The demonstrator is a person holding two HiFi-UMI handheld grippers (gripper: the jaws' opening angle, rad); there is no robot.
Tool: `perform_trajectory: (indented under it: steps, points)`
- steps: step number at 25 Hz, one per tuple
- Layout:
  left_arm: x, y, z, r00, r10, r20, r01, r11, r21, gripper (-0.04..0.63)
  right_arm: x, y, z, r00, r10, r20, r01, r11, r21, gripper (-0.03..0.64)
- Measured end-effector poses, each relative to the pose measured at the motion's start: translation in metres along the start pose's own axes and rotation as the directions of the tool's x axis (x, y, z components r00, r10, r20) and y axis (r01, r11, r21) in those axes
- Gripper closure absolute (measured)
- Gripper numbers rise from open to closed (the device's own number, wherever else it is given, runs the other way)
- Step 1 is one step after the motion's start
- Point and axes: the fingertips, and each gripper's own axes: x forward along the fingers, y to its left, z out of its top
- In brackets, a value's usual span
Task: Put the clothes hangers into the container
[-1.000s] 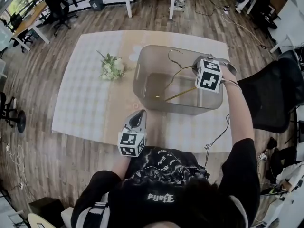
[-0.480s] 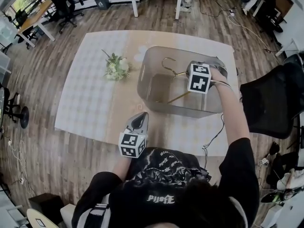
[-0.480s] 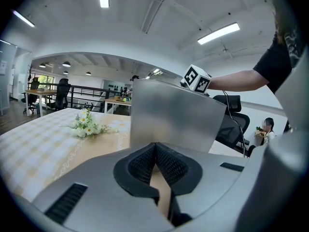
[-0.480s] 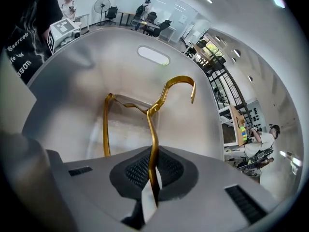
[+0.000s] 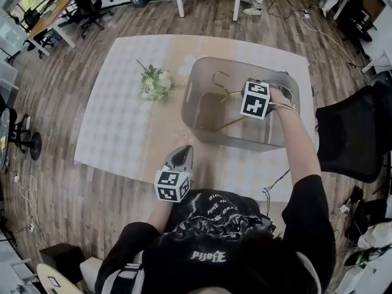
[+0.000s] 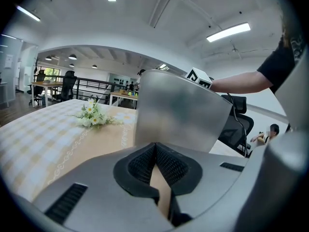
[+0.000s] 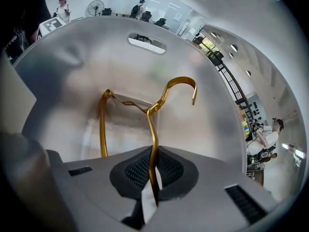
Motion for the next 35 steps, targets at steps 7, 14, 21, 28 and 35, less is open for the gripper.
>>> perform_trajectory:
  steps: [7,14,21,28,35]
  points:
    - [-0.005,0.005,-0.003,1.0,0.022,-0.002,-0.022,0.999,-0.029,0.575,0.016,0.001,-0.012,1.0,-0.015,-0.026,0.017,0.999,0.046,0.606]
    - [-0.01,0.008,-0.003,0.999,0.032,0.015,-0.032,0.998,-0.046,0.575,0.029,-0.007,-0.015,0.997,-0.064,-0.043,0.065,0.997,0.038,0.606]
    - [-0.014,0.006,-0.004,0.999,0.036,0.028,-0.035,0.999,-0.037,0.575,0.033,0.002,-0.013,0.999,0.01,-0.045,-0.007,0.998,0.066,0.399]
    - [-0.017,-0.001,-0.008,0.999,0.017,0.042,-0.015,0.999,-0.04,0.575,-0.013,-0.017,-0.003,0.991,-0.124,0.046,0.119,0.988,0.097,0.319]
    - [-0.029,-0.015,-0.011,0.997,-0.052,0.059,0.053,0.998,-0.017,0.575,-0.093,-0.021,0.015,0.939,-0.283,0.196,0.239,0.946,0.219,0.327]
